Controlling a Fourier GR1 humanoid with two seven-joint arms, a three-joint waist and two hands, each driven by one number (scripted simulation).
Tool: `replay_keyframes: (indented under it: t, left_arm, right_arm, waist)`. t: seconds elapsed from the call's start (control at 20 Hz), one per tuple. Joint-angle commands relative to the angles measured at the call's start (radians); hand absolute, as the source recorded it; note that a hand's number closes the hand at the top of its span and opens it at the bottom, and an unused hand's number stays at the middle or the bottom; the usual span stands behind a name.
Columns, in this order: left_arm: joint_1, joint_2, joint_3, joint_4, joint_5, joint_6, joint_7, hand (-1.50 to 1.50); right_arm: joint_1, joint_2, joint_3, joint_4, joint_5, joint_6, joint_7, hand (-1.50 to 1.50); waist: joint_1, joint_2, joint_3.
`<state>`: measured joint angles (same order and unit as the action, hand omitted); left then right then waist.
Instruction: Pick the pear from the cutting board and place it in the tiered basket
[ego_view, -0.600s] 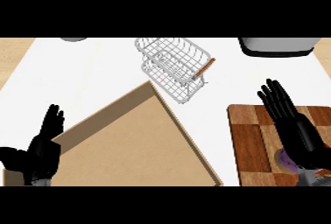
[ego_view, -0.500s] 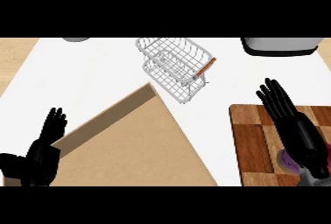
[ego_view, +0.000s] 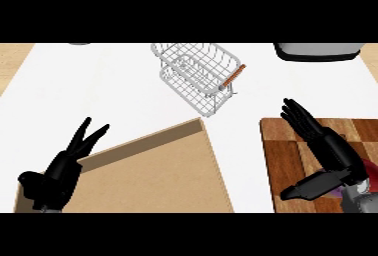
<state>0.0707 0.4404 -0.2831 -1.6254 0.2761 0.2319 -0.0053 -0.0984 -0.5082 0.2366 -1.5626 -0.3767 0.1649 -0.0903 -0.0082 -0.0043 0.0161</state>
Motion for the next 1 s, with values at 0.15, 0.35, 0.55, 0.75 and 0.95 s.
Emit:
replay_keyframes:
  t: [0.15, 0.35, 0.55, 0.75, 0.95]
  left_arm:
    - [-0.096, -0.071, -0.035, 0.127, 0.003, -0.093, -0.087, 0.00]
    - [-0.099, -0.065, -0.026, 0.132, -0.002, -0.082, -0.086, 0.00]
    - [-0.114, -0.050, -0.015, 0.097, 0.010, -0.074, -0.042, 0.00]
    - [-0.104, -0.056, -0.032, 0.109, 0.002, -0.084, -0.066, 0.00]
    - [-0.091, -0.079, -0.046, 0.107, -0.014, -0.062, -0.073, 0.00]
  right_arm:
    - [-0.001, -0.152, -0.108, -0.032, 0.028, 0.135, -0.127, -1.50]
    - [-0.065, -0.349, -0.153, -0.097, 0.138, 0.157, -0.039, -1.50]
    - [-0.108, -0.576, -0.130, -0.147, 0.313, 0.244, 0.041, -1.50]
    - [-0.120, -0.749, -0.107, -0.236, 0.425, 0.350, 0.080, -1.50]
    - [-0.050, -0.801, -0.081, -0.339, 0.468, 0.405, 0.121, -1.50]
  waist:
    - [-0.015, 0.005, -0.017]
    - [-0.031, 0.002, -0.021]
    - [-0.032, 0.001, -0.025]
    - [-0.038, 0.002, -0.024]
    - [-0.034, -0.002, -0.019]
